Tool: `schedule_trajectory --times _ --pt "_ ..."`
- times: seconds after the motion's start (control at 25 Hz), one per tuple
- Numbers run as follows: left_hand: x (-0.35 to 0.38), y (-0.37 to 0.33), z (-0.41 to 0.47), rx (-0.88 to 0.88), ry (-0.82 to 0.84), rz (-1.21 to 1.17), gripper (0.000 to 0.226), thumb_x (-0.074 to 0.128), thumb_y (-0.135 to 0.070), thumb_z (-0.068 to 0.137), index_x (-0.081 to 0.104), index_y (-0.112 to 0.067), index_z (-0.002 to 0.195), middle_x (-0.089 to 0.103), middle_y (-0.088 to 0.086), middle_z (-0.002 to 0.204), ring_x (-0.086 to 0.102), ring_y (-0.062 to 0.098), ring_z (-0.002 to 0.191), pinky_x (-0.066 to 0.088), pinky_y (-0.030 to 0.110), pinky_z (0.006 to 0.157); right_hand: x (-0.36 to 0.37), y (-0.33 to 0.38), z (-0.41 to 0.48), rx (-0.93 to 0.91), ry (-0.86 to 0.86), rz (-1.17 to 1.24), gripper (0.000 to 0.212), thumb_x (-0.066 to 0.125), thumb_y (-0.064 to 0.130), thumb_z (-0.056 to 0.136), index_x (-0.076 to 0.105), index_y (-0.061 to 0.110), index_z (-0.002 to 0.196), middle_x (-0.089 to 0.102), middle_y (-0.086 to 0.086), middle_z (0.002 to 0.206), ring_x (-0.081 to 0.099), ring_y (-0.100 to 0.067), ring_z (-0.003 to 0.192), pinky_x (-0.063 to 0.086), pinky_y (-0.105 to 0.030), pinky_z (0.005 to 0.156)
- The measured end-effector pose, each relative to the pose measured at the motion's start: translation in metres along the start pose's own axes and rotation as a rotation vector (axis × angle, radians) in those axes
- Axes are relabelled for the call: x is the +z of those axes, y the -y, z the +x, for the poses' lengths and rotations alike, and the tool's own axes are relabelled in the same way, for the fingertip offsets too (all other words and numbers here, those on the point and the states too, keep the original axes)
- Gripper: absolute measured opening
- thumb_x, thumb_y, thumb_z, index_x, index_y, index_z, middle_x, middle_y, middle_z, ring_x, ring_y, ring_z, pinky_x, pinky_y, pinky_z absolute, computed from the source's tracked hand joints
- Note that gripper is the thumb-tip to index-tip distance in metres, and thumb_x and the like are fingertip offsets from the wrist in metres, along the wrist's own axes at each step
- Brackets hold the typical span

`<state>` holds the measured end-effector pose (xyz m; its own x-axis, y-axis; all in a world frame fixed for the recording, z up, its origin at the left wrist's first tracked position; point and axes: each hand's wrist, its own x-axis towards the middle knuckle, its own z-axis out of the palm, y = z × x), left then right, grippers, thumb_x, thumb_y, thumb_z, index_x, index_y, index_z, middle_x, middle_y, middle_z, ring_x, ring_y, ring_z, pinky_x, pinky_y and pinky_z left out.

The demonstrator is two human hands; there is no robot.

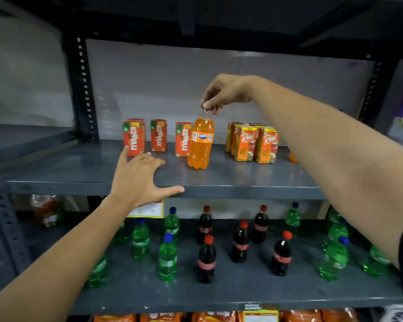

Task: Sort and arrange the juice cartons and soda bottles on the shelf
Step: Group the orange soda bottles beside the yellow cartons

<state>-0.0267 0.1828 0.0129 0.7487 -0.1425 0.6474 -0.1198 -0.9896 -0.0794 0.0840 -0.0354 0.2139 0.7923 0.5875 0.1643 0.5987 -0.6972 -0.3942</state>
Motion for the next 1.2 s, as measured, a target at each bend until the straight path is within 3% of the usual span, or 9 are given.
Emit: schedule_trajectory --times 0.12,0.24,0.4,0.52,0.76,0.96,1.08,1.2 --pt "0.006 -0.067 0.008 0.001 -0.030 -0.010 0.095 0.032 -0.093 0.060 0.063 -0.021 0.114 0.068 0.000 0.117 0.057 0.019 0.118 0.014 0.052 0.114 -0.035 -0.043 -0.058 0.015 0.032 -0.042 0.023 0.061 0.009 0.088 0.064 -0.002 0.109 0.068 -0.007 0.088 0.065 -0.013 0.074 0.056 -0.016 0.062" --pt "0.013 -0.156 0.031 -0.001 -0.043 -0.083 0.098 0.033 -0.093 0.061 0.056 -0.020 0.124 0.059 -0.003 0.132 0.053 0.016 0.122 0.014 0.052 0.115 -0.075 -0.095 -0.114 0.069 0.034 -0.176 0.026 0.062 0.014 0.088 0.066 0.002 0.110 0.070 -0.009 0.096 0.066 -0.017 0.082 0.055 -0.021 0.070" --pt "0.020 -0.263 0.063 0.082 -0.032 -0.099 0.097 0.034 -0.092 0.061 0.057 -0.018 0.120 0.061 -0.002 0.127 0.055 0.019 0.118 0.018 0.054 0.114 -0.126 -0.157 -0.166 0.150 0.040 -0.362 0.025 0.063 0.016 0.087 0.068 0.004 0.109 0.070 -0.002 0.088 0.065 -0.013 0.076 0.053 -0.032 0.080" --pt "0.032 -0.316 0.074 0.118 0.018 -0.100 0.098 0.028 -0.092 0.063 0.056 -0.018 0.121 0.061 -0.003 0.124 0.054 0.016 0.118 0.012 0.053 0.116 -0.150 -0.200 -0.187 0.201 -0.001 -0.428 0.024 0.062 0.016 0.088 0.068 0.003 0.108 0.068 -0.001 0.086 0.064 -0.010 0.075 0.052 -0.028 0.077" --pt "0.044 -0.336 0.079 0.067 0.043 -0.004 0.099 0.016 -0.093 0.066 0.059 -0.019 0.116 0.065 -0.004 0.117 0.057 0.015 0.112 0.011 0.050 0.117 -0.168 -0.262 -0.181 0.257 -0.128 -0.341 0.021 0.061 0.011 0.088 0.066 0.002 0.106 0.068 -0.009 0.090 0.063 -0.012 0.072 0.047 -0.021 0.061" --pt "0.045 -0.338 0.078 0.059 0.033 0.025 0.098 0.015 -0.093 0.066 0.062 -0.019 0.111 0.067 -0.005 0.110 0.061 0.015 0.103 0.015 0.048 0.116 -0.149 -0.298 -0.161 0.291 -0.221 -0.291 0.021 0.060 0.012 0.089 0.064 0.002 0.107 0.067 -0.011 0.090 0.063 -0.018 0.075 0.052 -0.028 0.069" --pt "0.045 -0.336 0.079 0.060 0.022 0.019 0.095 0.018 -0.092 0.067 0.063 -0.019 0.107 0.068 -0.004 0.105 0.062 0.015 0.099 0.016 0.048 0.115 -0.148 -0.302 -0.159 0.290 -0.228 -0.237 0.019 0.059 0.017 0.090 0.063 0.006 0.106 0.066 -0.012 0.094 0.062 -0.018 0.075 0.049 -0.025 0.061" --pt "0.045 -0.335 0.077 0.085 0.057 0.011 0.098 0.017 -0.091 0.068 0.061 -0.017 0.113 0.067 -0.002 0.113 0.059 0.016 0.107 0.013 0.049 0.117 -0.148 -0.298 -0.162 0.266 -0.193 -0.323 0.023 0.061 0.021 0.088 0.062 0.008 0.107 0.064 -0.011 0.097 0.058 -0.018 0.077 0.045 -0.025 0.060"
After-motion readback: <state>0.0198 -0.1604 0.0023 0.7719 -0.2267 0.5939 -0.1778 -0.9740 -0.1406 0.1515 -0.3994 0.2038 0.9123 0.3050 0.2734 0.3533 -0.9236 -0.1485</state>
